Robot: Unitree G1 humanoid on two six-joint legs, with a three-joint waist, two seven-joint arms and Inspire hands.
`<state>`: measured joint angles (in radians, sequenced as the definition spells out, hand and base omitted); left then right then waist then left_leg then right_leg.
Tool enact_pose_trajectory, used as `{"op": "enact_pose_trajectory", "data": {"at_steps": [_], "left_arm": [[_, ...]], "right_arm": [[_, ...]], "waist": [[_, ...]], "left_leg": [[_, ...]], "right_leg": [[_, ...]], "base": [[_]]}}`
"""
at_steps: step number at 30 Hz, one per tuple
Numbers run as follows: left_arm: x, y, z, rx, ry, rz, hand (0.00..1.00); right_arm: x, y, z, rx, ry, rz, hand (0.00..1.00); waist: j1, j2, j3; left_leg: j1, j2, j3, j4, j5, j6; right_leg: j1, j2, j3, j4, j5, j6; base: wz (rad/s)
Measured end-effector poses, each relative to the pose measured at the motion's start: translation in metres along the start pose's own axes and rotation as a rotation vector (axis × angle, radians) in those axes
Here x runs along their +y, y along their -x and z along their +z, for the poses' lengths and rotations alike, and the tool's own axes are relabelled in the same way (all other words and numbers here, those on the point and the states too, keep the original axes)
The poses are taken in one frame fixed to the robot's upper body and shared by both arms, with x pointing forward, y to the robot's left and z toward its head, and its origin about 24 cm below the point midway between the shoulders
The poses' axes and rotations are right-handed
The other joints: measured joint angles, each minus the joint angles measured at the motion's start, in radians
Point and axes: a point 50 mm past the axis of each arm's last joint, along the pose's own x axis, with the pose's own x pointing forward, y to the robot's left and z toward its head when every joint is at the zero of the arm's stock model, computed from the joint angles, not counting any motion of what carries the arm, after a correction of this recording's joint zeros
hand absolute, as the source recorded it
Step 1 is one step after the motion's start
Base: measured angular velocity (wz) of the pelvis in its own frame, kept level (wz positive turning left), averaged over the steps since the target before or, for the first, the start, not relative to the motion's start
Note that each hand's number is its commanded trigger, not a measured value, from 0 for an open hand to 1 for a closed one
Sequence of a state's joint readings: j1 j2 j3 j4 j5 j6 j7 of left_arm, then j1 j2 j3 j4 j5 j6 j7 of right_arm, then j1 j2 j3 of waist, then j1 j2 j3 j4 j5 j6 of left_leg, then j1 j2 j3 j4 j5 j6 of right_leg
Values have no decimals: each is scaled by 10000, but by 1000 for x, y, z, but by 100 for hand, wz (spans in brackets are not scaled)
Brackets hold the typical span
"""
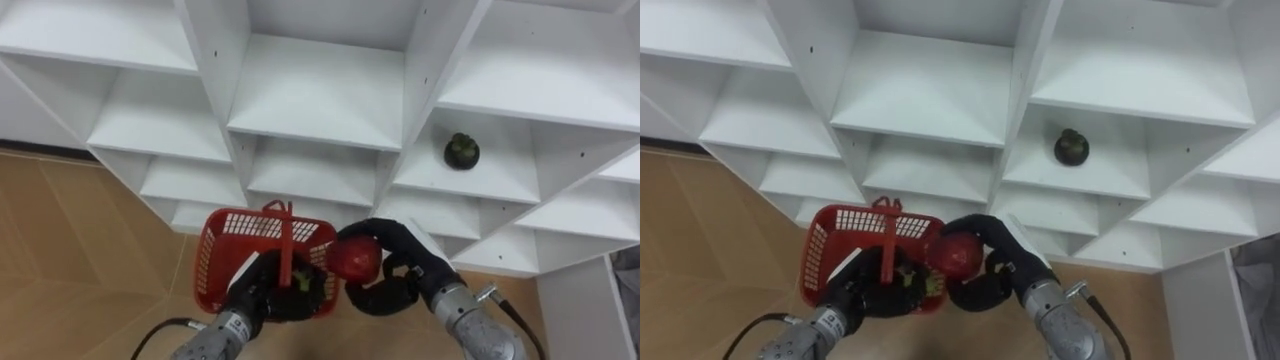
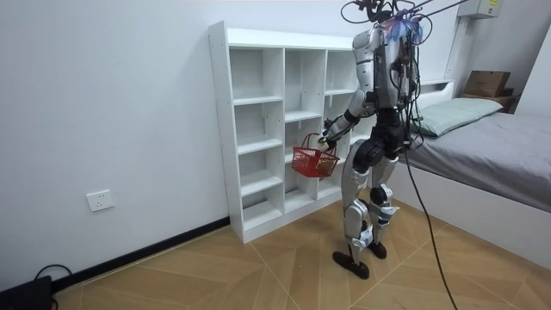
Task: Collect fruits from the closet
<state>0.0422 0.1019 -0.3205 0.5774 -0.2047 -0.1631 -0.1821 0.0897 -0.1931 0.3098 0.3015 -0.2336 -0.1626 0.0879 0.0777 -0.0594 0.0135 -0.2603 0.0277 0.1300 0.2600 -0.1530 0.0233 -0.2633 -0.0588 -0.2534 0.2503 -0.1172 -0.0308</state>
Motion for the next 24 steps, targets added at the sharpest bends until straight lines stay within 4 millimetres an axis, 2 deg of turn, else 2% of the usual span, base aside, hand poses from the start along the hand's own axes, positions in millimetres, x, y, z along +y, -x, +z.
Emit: {"op": "enact_pose_trajectory", "data": {"at_steps": [4,15,24], "left_arm": [[-3,2,-2,9,86,-300,100],[6,9,4,-256,381,-963,100],[2,9,8,-390,415,-1723,100]], "right_arm": [[0,0,1,-32,109,-33,100],[-2,-1,5,-316,44,-1,100],[-5,-2,6,-358,85,65,100]], "waist": [[-84,124,-45],[-292,217,-9],[-464,253,-2]], "left_leg": [[19,-3,-1,1,1,1],[18,15,-19,87,-1,2],[-177,12,47,86,0,3]], "right_leg": [[0,-7,19,34,-6,1],[2,-4,46,84,-2,-7],[-287,-19,133,189,-2,-11]], "base": [[0],[0],[-3]]}}
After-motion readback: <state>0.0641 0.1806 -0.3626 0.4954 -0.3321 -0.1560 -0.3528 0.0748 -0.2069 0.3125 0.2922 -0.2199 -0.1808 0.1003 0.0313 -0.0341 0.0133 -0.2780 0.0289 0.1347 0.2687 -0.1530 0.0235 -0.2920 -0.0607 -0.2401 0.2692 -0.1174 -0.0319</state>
